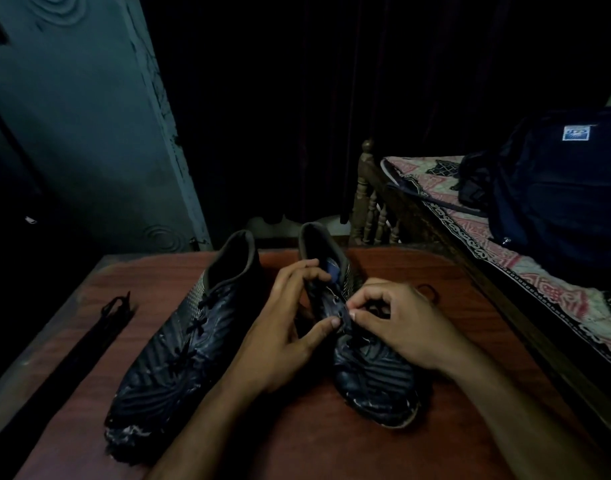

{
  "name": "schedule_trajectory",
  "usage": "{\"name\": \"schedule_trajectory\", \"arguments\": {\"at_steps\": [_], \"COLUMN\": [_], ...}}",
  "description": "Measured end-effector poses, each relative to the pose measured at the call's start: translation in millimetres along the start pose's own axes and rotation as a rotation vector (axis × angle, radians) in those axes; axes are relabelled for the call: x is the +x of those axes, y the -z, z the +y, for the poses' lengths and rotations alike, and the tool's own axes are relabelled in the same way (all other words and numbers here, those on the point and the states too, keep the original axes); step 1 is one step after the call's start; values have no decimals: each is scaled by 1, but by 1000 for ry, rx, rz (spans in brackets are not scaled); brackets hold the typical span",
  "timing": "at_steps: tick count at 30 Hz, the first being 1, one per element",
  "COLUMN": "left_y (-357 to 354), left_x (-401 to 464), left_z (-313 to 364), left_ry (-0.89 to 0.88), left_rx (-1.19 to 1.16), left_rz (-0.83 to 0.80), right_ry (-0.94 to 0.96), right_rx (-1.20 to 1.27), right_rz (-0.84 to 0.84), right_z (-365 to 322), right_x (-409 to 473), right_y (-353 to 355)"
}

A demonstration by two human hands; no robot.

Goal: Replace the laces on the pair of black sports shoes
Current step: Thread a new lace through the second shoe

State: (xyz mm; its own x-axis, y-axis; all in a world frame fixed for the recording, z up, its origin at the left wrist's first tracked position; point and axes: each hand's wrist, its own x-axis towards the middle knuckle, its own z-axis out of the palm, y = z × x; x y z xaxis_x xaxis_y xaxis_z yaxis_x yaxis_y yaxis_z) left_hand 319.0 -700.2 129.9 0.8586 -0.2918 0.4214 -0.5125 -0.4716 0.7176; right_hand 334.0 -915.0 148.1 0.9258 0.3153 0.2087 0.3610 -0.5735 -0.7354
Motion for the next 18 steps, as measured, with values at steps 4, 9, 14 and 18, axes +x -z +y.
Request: {"name": "schedule_trajectory", "arguments": {"at_steps": [4, 9, 14, 18], "left_y": [-1, 0, 0, 0], "left_x": [0, 1, 1, 0], "left_z": [1, 1, 1, 2], "left_ry": [10, 6, 12, 27], "left_rx": [15, -16, -19, -23], "left_rz": [-13, -7, 3, 30], "right_ry": [-2, -76, -108, -104], "right_rx": [56, 170, 213, 222], "right_rz": [-14, -17, -59, -50], "right_z": [-1, -2, -3, -3], "right_x": [1, 0, -1, -1], "right_y": [-1, -2, -1, -2]}}
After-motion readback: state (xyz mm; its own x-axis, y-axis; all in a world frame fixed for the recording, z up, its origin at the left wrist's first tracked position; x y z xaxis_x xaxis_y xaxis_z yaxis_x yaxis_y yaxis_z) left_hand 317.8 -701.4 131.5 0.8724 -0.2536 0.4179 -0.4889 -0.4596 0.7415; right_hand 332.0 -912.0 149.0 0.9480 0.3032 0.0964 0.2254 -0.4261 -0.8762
